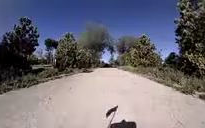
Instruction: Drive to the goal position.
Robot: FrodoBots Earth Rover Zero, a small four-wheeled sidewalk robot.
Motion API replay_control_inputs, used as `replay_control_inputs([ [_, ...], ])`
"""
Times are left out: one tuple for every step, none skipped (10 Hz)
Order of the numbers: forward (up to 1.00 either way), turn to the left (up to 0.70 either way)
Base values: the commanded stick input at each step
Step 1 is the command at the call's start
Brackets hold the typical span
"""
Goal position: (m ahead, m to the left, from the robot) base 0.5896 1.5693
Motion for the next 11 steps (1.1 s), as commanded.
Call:
replay_control_inputs([
  [1.00,0.04],
  [1.00,0.04],
  [1.00,0.04],
  [1.00,0.04],
  [1.00,0.04],
  [1.00,0.04],
  [1.00,-0.05],
  [1.00,-0.36],
  [1.00,-0.11],
  [1.00,-0.16],
  [1.00,-0.18],
])
